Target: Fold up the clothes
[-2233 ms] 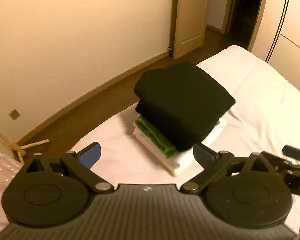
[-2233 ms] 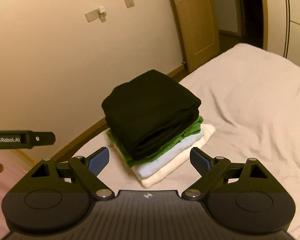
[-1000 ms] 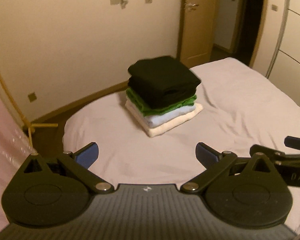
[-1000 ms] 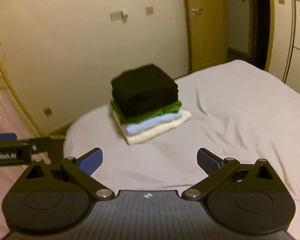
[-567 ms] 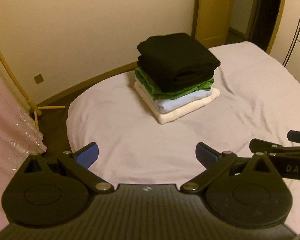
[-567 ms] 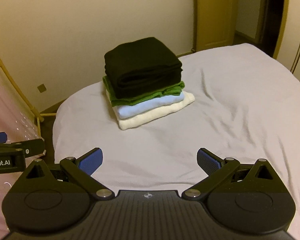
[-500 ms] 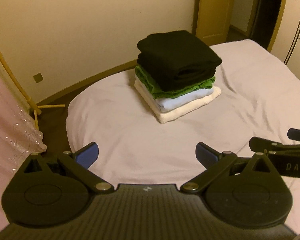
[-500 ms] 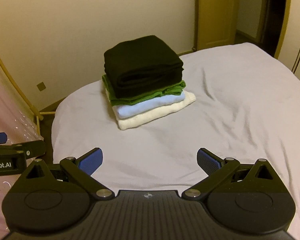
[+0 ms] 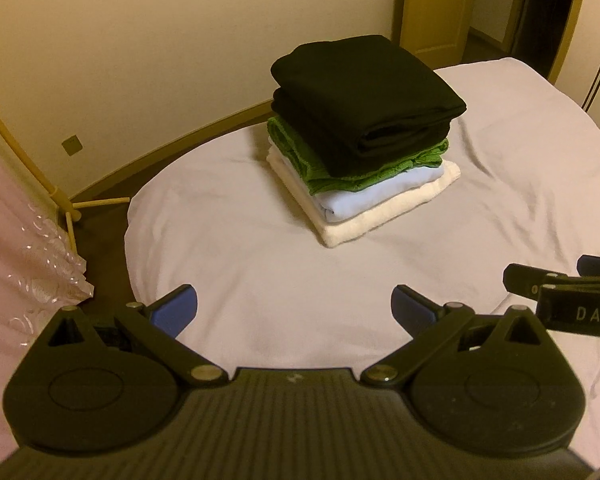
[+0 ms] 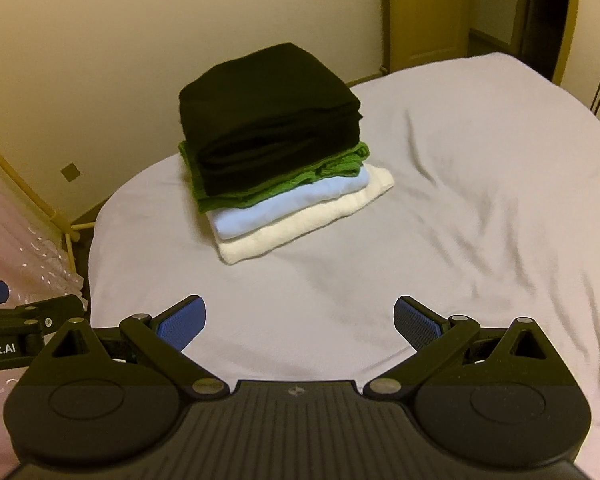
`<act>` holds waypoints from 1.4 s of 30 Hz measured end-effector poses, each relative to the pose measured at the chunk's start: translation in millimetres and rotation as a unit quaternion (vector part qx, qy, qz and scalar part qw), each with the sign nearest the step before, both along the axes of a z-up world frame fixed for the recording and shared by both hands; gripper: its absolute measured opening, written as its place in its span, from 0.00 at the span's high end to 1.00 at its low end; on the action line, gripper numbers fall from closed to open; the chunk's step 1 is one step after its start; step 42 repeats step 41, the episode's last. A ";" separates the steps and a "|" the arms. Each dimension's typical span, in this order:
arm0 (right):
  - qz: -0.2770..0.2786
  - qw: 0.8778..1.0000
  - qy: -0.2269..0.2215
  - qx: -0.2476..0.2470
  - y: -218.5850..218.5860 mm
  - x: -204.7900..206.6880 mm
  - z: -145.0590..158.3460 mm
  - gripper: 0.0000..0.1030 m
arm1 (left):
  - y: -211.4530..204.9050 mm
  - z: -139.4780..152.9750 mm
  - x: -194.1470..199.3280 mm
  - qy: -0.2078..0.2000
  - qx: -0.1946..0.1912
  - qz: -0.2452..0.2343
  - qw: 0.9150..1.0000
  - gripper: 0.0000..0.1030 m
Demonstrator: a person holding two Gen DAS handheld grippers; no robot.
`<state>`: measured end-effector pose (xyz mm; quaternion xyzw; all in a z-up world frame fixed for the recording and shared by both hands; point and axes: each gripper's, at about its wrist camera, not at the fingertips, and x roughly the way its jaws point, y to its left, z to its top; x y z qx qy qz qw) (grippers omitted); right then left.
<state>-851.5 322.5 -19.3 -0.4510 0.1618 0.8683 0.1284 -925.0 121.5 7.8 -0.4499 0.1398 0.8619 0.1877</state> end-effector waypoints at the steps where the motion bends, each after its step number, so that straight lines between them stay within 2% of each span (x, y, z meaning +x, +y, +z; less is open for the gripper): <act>1: -0.001 1.000 -0.002 -0.002 2.7 -2.7 -2.2 0.00 | 1.8 -1.2 -1.8 0.000 0.000 -0.001 1.000 0.01; 21: -0.008 1.000 -0.018 -0.016 24.2 -44.5 -33.4 0.00 | 12.0 -29.3 -46.3 -0.027 -0.009 0.009 1.000 0.01; 33: -0.027 0.999 -0.025 -0.008 16.5 -63.3 -35.6 0.00 | 3.0 -30.5 -74.5 -0.035 -0.001 -0.009 0.999 0.01; 42: -0.046 0.999 -0.025 0.008 -2.5 -69.0 -21.7 0.00 | -10.0 -21.0 -92.5 -0.036 0.020 -0.026 0.999 0.01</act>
